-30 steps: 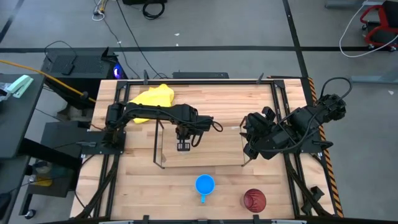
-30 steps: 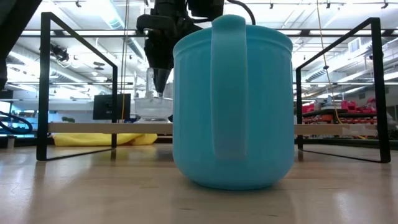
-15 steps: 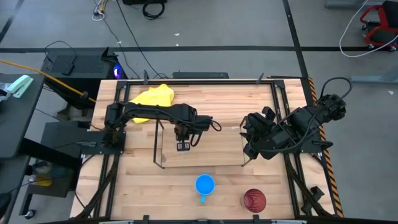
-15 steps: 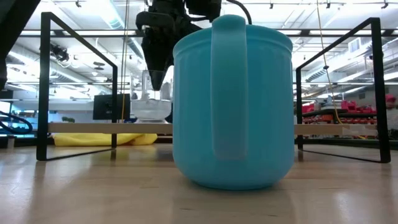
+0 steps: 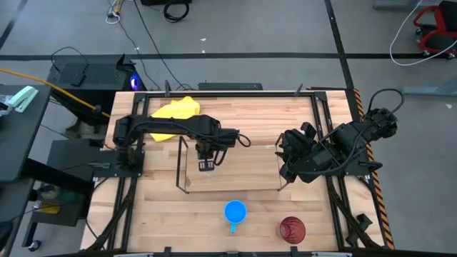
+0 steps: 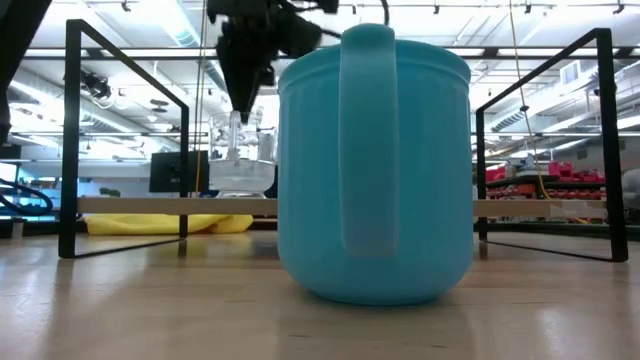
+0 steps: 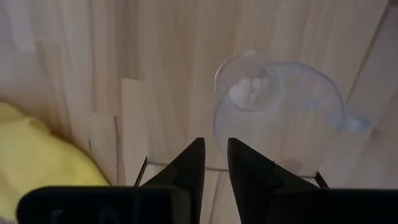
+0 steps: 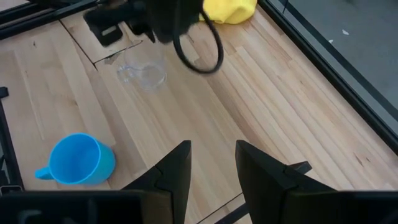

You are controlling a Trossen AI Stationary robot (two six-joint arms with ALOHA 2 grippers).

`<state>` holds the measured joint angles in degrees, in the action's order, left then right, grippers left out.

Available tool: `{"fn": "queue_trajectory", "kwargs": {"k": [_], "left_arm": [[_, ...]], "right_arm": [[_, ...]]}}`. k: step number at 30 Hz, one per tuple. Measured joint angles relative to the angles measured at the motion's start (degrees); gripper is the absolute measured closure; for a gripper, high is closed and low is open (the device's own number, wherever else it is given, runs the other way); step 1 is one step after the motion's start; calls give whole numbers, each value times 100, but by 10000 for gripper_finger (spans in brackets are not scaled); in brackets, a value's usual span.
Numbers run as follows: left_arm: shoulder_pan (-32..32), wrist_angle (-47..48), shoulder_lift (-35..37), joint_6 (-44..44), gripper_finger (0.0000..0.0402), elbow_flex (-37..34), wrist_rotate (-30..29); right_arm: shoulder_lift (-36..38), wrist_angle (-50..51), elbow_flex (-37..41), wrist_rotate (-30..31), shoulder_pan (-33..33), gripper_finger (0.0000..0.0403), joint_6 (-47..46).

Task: Stack small to large cups/mugs on shelf
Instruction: Put the blue mug on the shelf

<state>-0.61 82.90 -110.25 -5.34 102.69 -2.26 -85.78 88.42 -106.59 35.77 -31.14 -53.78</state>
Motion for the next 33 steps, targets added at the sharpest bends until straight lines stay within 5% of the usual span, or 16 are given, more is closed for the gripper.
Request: {"fn": "queue_trajectory", "kwargs": {"k": [8,15,23,33], "left_arm": [[31,267,947,-686,318,4,-57],[378,689,1697,-1506,329,4,-75],[1116,712,2024,-2417,326,6,-165],[2483,711,2030,-3931,341,0,-545]], "right_arm": [[-13,-475,-1,-172,30,270,139],[-465,-1122,-2,-1340,381,270,916],[-1331,-1442,-2,-2492,728,270,1667],[-2360,-1891,-2,-3082,755,270,2129]]}}
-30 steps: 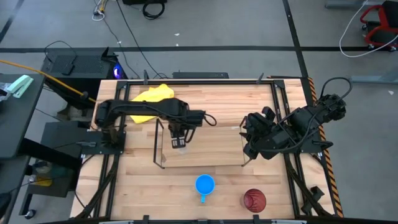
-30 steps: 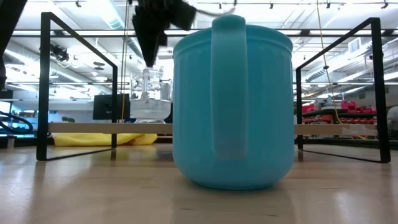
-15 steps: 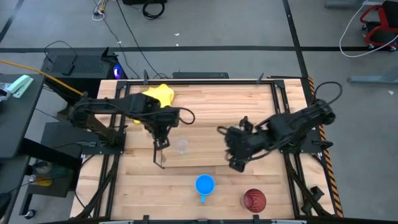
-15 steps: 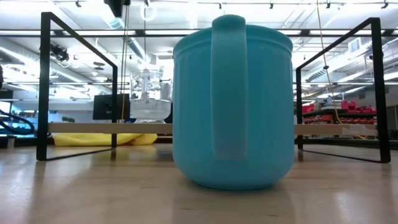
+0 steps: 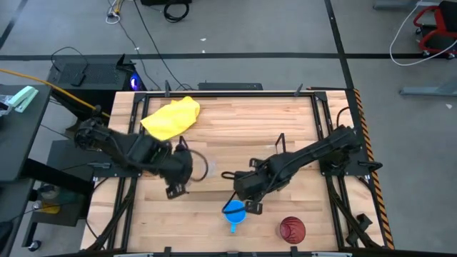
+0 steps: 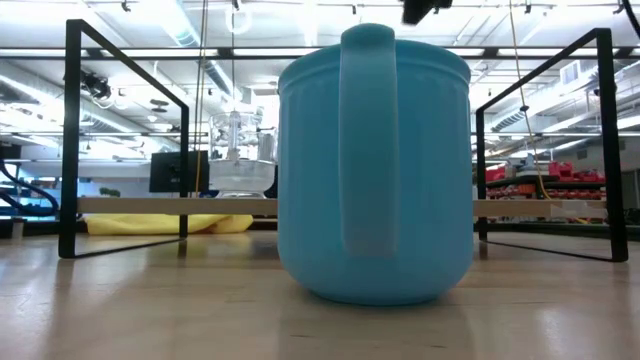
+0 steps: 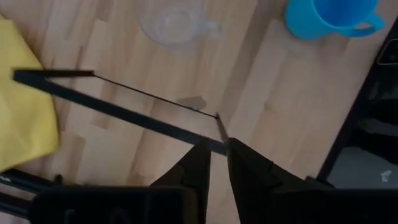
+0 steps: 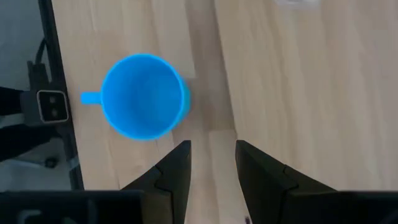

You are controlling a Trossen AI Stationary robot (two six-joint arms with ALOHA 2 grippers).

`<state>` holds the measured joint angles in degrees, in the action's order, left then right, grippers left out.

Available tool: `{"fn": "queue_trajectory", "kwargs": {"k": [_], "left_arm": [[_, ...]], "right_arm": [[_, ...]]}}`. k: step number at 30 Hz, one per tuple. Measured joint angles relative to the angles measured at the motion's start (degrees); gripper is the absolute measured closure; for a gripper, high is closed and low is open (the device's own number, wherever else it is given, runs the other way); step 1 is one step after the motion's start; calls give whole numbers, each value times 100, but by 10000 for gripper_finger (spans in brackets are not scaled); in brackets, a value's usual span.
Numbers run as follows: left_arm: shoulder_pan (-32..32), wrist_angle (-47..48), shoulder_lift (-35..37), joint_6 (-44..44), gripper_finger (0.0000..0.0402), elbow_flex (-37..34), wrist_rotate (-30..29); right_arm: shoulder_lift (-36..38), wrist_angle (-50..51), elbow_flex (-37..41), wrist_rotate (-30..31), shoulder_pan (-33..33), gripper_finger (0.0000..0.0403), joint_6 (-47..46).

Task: Stack small to large cups/mugs on shelf
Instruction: Put the blue mug on the shelf

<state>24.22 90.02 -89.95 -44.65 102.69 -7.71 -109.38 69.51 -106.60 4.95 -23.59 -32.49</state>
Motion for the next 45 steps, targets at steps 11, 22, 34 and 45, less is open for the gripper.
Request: {"fn": "queue_trajectory", "kwargs": {"k": [11,22,34,45], "left_arm": [[1641,-1,-81,-2193,351,0,-395],[2791,-3,-870,-3701,358,-7,-434],[3072,-4,-2112,-4200,364,-7,-187],[3246,-81,-2227,-4786,367,-4,-166]], "right_arm": [[-653,-455,2,-297,21,270,141],[-918,-871,2,-547,47,270,271],[-1202,-840,15,-709,184,270,371],[-1314,-904,19,-674,222,270,441]]}}
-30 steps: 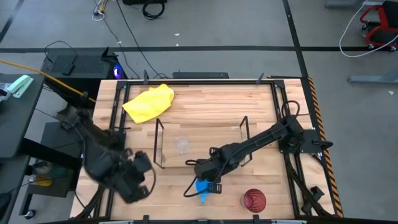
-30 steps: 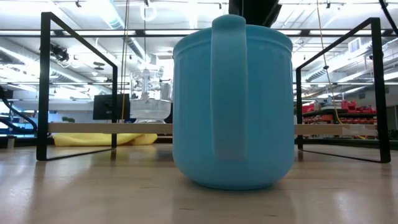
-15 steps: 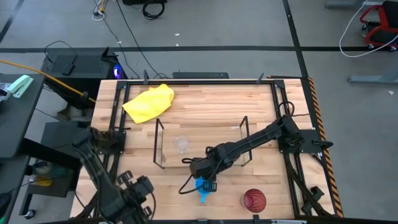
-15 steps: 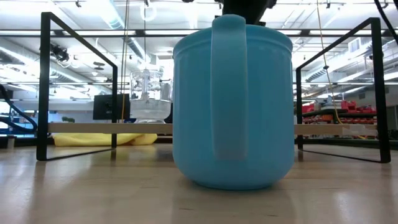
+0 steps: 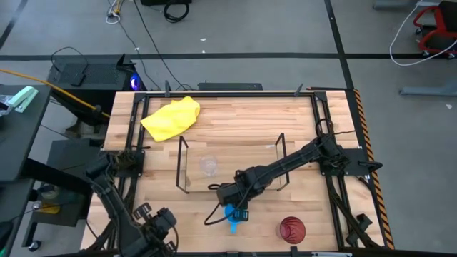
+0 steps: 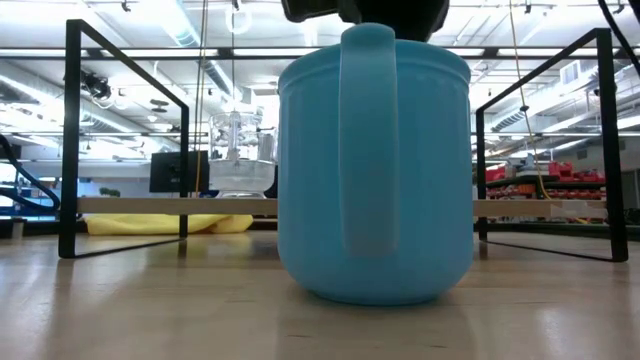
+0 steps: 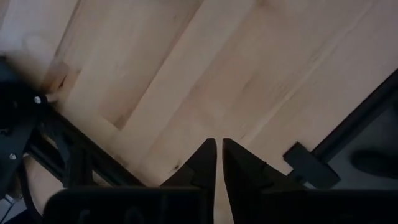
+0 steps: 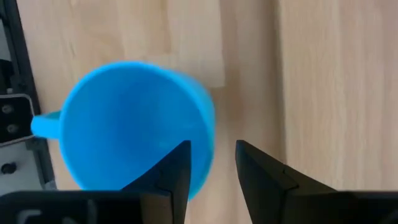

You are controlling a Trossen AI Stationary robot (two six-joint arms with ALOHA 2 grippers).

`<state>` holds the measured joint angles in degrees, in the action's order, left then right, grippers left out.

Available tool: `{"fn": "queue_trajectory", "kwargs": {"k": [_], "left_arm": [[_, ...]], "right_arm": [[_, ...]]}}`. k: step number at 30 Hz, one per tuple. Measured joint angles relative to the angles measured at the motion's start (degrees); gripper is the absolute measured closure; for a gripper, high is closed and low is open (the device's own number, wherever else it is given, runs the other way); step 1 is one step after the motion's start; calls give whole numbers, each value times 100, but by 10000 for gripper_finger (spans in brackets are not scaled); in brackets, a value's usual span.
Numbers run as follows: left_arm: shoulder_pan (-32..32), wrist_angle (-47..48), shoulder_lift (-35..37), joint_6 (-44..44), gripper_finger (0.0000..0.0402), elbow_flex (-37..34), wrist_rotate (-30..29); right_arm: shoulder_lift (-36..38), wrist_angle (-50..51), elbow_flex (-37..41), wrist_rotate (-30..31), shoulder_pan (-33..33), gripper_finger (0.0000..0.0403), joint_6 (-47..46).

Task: Stack small to large cups/mugs on shelf
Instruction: Put the blue mug on the shelf

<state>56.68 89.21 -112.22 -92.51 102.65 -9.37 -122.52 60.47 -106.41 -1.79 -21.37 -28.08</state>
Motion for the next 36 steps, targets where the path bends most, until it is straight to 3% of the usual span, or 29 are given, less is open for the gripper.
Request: {"fn": "queue_trajectory", "kwargs": {"k": [15,19,26,36], "left_arm": [[16,-95,0,-135,380,0,-131],[11,-68,1,-135,387,0,-284],[11,37,4,-133,391,0,-353],[11,81,4,-102,391,0,-376]], "right_arm": [[-212,-100,13,-5,62,274,97],[-188,-47,9,5,64,301,106],[-188,-28,11,-76,68,388,87],[-37,463,-185,-449,66,395,7]]}}
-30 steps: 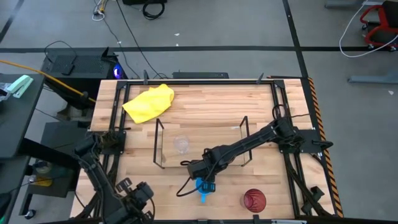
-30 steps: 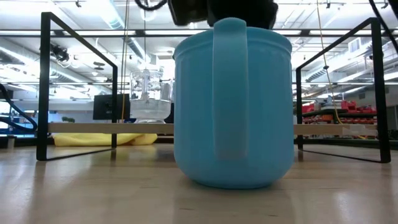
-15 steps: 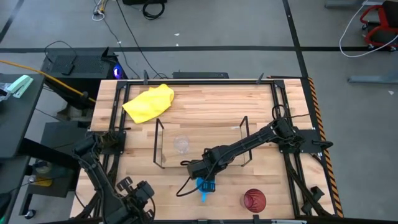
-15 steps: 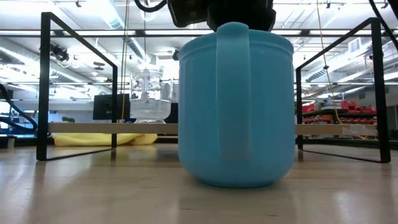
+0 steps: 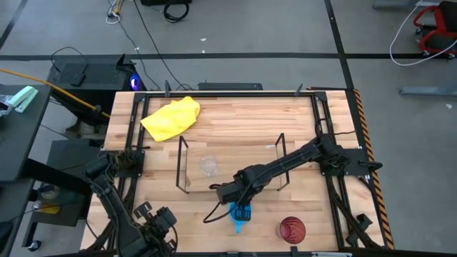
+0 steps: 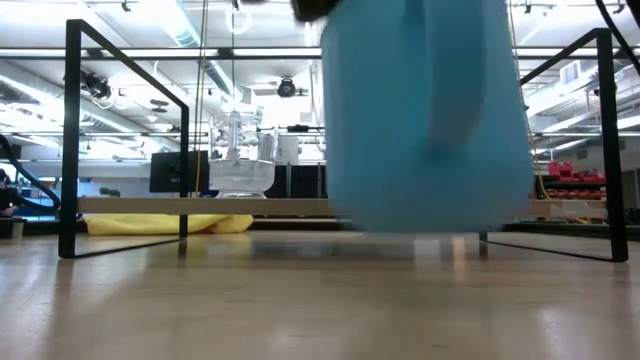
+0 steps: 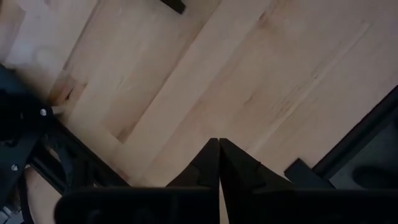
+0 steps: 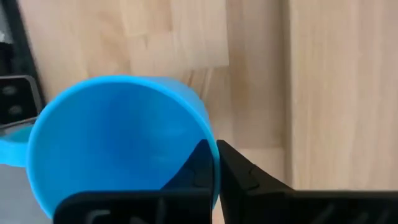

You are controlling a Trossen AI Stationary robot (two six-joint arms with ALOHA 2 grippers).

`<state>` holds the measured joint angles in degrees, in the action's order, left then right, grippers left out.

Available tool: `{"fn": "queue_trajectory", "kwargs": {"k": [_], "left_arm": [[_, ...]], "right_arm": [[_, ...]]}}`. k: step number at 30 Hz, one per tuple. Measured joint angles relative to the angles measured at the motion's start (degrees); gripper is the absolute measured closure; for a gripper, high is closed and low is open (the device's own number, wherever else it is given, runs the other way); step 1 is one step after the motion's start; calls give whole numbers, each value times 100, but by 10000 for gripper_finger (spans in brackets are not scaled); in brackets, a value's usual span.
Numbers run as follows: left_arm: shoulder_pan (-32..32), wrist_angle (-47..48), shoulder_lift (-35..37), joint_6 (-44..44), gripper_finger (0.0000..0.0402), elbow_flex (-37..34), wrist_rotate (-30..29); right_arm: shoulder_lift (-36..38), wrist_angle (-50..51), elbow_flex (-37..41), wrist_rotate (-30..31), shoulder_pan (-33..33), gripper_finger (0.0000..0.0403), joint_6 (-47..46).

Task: Stack small to large cups/mugs on shelf
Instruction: Put the blue mug on the shelf

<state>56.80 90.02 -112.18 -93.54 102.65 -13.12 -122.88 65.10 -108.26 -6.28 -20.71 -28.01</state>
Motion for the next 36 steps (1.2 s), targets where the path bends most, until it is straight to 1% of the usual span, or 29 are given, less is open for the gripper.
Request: {"fn": "queue_trajectory", "kwargs": {"k": [4,7,11,13,16,20,24,28,30,33,36], "left_arm": [[-7,0,0,55,395,0,-106],[-45,1,0,135,388,0,-142],[-81,0,6,160,377,0,-151],[-81,0,9,157,377,0,-174],[-81,1,9,120,384,0,-226],[-79,0,9,92,395,0,-230],[-81,0,9,26,393,0,-234],[-79,0,9,7,377,0,-234],[-79,0,9,6,375,0,-234],[-81,0,9,-2,382,0,-257],[-81,0,9,-9,393,0,-319]], "right_arm": [[75,652,-621,159,28,397,192],[80,1235,-1194,400,104,397,417],[76,2031,-1752,801,386,398,770],[85,2145,-1865,952,585,398,924],[76,2368,-1911,1055,912,398,1161],[76,2276,-1889,1134,1294,398,1494],[71,2230,-1881,1141,1542,398,1925],[71,2077,-1879,1141,1662,398,2364],[71,2024,-1879,1137,1665,398,2513],[74,1879,-1826,1091,1657,398,2590],[75,1699,-1540,986,1657,398,2630]]}}
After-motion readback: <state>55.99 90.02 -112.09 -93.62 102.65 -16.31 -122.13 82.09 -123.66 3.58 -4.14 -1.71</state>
